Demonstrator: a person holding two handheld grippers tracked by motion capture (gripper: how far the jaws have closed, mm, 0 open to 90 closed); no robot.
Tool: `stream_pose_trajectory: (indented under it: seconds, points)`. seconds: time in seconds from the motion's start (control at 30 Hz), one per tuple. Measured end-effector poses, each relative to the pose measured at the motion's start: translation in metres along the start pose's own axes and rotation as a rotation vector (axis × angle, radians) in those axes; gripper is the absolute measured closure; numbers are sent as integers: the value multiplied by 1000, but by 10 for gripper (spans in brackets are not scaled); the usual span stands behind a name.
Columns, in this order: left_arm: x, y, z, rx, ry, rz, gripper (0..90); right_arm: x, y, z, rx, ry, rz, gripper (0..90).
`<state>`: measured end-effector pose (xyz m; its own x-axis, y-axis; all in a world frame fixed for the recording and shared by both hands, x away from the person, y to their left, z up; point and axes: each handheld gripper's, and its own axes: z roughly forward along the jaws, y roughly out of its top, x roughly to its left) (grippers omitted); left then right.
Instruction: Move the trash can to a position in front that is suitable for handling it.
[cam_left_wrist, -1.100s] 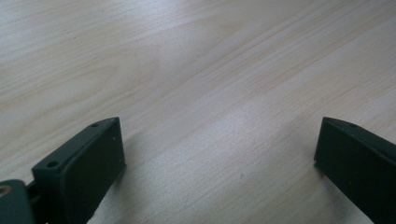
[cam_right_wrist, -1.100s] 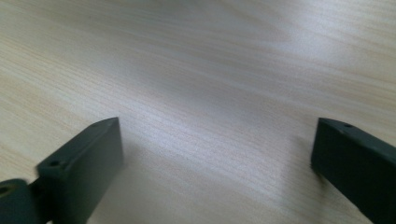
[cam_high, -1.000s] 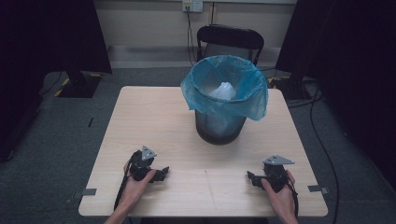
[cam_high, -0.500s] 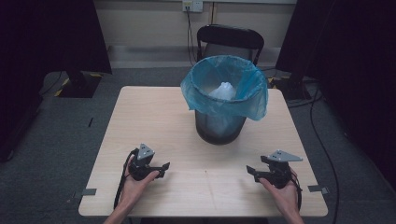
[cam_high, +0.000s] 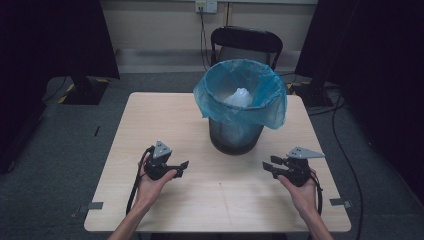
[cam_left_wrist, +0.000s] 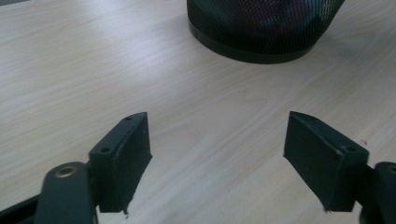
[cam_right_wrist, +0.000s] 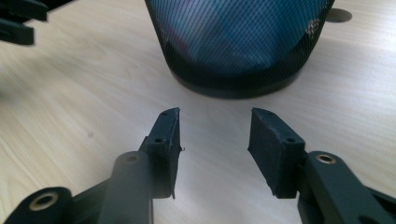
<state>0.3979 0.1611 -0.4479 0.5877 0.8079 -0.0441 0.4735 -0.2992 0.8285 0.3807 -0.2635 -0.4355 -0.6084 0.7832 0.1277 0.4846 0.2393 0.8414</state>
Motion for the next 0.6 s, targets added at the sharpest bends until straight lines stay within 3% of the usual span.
stream_pose_trajectory:
  seconds: [0.23,0.4,0.6]
  points:
    - [13,24,20,-7,-28,-26,189,-14,21,3,-18,-9,1,533]
    - [22,40,33,-31,-13,-48,221,-31,32,7,-48,-40,11,516]
    - [25,61,46,-45,-8,-43,258,-48,43,13,-40,-64,32,617]
